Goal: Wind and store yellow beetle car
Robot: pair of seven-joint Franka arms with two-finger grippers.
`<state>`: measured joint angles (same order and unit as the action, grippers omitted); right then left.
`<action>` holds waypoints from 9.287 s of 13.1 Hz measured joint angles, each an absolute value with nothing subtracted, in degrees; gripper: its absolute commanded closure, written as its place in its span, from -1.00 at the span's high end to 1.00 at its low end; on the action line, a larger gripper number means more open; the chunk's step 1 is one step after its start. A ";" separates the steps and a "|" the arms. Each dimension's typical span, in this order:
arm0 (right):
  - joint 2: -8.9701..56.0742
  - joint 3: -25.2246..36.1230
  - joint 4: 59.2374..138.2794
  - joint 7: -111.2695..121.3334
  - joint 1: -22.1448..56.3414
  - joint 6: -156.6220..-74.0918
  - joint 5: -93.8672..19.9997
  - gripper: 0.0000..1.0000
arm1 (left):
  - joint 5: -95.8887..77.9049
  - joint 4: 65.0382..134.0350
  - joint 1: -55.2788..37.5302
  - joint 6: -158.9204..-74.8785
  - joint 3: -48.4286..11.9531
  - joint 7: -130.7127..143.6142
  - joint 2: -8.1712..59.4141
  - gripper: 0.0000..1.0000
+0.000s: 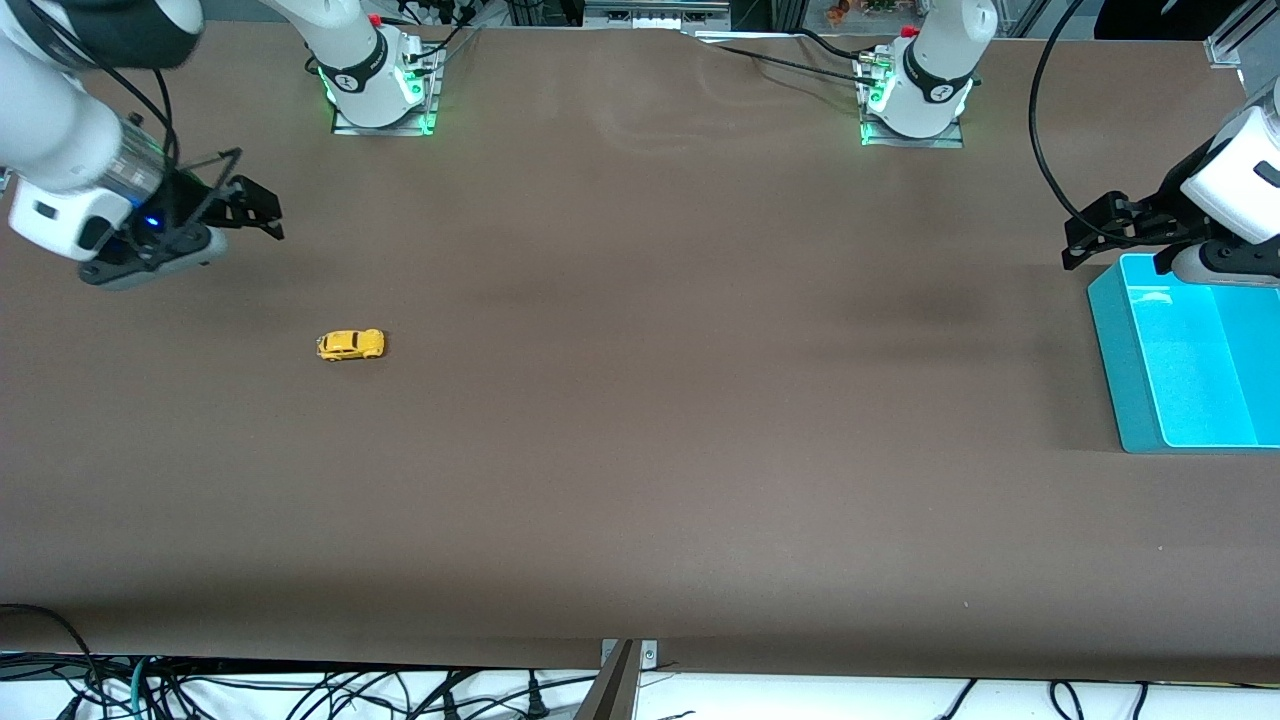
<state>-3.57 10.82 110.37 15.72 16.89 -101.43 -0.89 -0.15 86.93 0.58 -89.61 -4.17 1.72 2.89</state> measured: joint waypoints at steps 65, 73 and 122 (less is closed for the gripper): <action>19.23 7.08 133.29 98.66 3.75 -153.10 -4.82 -0.81 | 2.53 86.93 4.60 -88.58 -7.73 2.03 3.14 1.00; 19.24 7.04 133.22 110.84 -4.15 -152.80 -5.38 -0.81 | 2.50 86.93 4.71 -88.20 -7.53 2.03 3.15 1.00; -10.19 -3.21 112.40 24.53 -1.78 -101.85 -3.75 1.00 | 2.49 87.00 6.13 -82.47 -7.71 -1.68 5.42 1.00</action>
